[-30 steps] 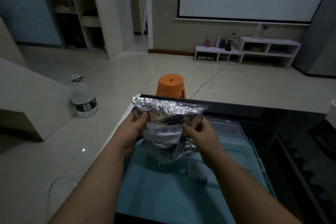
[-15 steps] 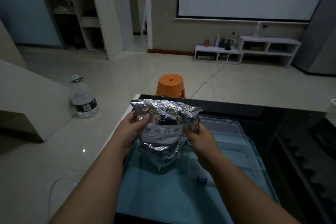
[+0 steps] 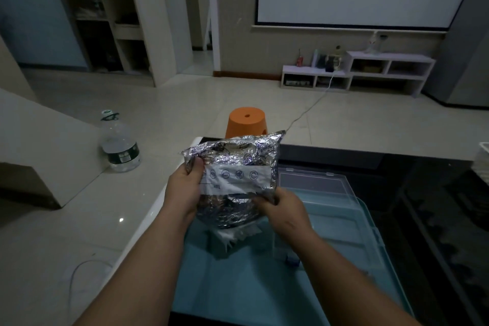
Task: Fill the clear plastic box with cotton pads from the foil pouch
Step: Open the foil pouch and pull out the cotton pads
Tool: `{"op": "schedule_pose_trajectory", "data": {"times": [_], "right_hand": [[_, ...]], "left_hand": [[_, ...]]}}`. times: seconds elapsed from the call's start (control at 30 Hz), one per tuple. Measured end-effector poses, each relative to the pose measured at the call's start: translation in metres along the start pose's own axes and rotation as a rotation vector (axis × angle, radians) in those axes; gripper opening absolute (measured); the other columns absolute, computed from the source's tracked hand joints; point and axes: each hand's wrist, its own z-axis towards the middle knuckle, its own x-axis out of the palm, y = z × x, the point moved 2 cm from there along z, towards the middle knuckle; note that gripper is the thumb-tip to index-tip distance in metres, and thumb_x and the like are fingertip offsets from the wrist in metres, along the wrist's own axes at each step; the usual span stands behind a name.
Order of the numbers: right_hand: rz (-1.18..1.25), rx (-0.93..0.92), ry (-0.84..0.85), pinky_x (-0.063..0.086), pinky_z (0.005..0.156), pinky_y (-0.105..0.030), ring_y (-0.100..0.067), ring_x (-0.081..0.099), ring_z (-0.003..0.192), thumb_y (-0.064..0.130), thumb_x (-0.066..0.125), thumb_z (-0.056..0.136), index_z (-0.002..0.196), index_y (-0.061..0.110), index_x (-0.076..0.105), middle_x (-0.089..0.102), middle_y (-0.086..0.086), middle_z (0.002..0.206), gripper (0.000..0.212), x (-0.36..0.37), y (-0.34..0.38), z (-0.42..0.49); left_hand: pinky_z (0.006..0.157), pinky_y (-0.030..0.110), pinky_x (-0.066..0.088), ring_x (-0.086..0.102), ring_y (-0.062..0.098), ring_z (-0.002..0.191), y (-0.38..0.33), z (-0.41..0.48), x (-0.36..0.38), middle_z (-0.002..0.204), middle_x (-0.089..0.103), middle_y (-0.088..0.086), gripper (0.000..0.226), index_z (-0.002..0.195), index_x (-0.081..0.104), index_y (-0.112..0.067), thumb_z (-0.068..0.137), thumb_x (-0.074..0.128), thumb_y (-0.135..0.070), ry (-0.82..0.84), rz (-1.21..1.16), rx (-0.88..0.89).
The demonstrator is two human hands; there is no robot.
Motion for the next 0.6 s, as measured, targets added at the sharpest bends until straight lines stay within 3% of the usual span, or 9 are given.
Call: {"op": "schedule_pose_trajectory", "data": {"times": [0.17, 0.33, 0.4, 0.47, 0.53, 0.6], "right_hand": [[-0.06, 0.056, -0.025, 0.042, 0.064, -0.029, -0.022, 0.063, 0.078, 0.032, 0.064, 0.092, 0.089, 0.017, 0.075, 0.07, -0.003, 0.08, 0.019, 0.0, -0.004, 0.002], [-0.028, 0.076, -0.039, 0.037, 0.056, -0.023, -0.017, 0.058, 0.071, 0.035, 0.059, 0.095, 0.08, 0.02, 0.066, 0.065, 0.0, 0.074, 0.022, -0.003, -0.003, 0.002], [-0.07, 0.049, -0.009, 0.035, 0.055, -0.021, -0.016, 0.055, 0.071, 0.033, 0.056, 0.096, 0.08, 0.019, 0.062, 0.062, 0.0, 0.076, 0.022, -0.005, -0.001, 0.002], [-0.108, 0.027, 0.065, 0.037, 0.056, -0.021, -0.016, 0.055, 0.078, 0.027, 0.056, 0.096, 0.085, 0.021, 0.06, 0.062, 0.001, 0.083, 0.013, -0.003, 0.001, 0.002], [-0.13, 0.022, 0.109, 0.044, 0.067, -0.024, -0.018, 0.059, 0.089, 0.026, 0.058, 0.093, 0.097, 0.021, 0.063, 0.065, 0.001, 0.096, 0.008, -0.001, 0.001, 0.003], [-0.211, 0.026, 0.052, 0.05, 0.086, -0.035, -0.024, 0.06, 0.1, 0.035, 0.06, 0.088, 0.106, 0.022, 0.064, 0.065, -0.001, 0.108, 0.022, -0.001, -0.004, 0.006]], "left_hand": [[0.086, 0.055, 0.053, 0.067, 0.034, 0.087, 0.0, 0.0, -0.002, 0.095, 0.071, 0.016, 0.004, 0.095, 0.064, -0.015, 0.093, 0.062, -0.017, 0.072, 0.031, -0.009], [0.052, 0.026, 0.053, 0.069, 0.023, 0.07, 0.001, -0.006, -0.004, 0.093, 0.071, 0.012, 0.017, 0.108, 0.062, -0.013, 0.091, 0.058, -0.011, 0.149, -0.026, -0.164], [0.046, 0.022, 0.051, 0.067, 0.022, 0.067, 0.005, -0.004, -0.007, 0.093, 0.07, 0.013, 0.025, 0.11, 0.061, -0.011, 0.088, 0.058, 0.001, 0.098, 0.076, -0.174], [0.049, 0.026, 0.053, 0.067, 0.024, 0.068, 0.007, -0.003, -0.009, 0.092, 0.071, 0.014, 0.025, 0.107, 0.063, -0.008, 0.087, 0.058, 0.005, 0.03, 0.122, -0.149], [0.057, 0.031, 0.054, 0.067, 0.025, 0.068, 0.007, -0.001, -0.01, 0.088, 0.07, 0.013, 0.02, 0.103, 0.065, -0.008, 0.087, 0.06, 0.003, -0.043, 0.113, -0.121], [0.066, 0.034, 0.055, 0.066, 0.025, 0.07, 0.007, -0.001, -0.01, 0.086, 0.07, 0.012, 0.013, 0.096, 0.067, -0.008, 0.087, 0.063, 0.0, -0.086, 0.099, -0.108]]}}
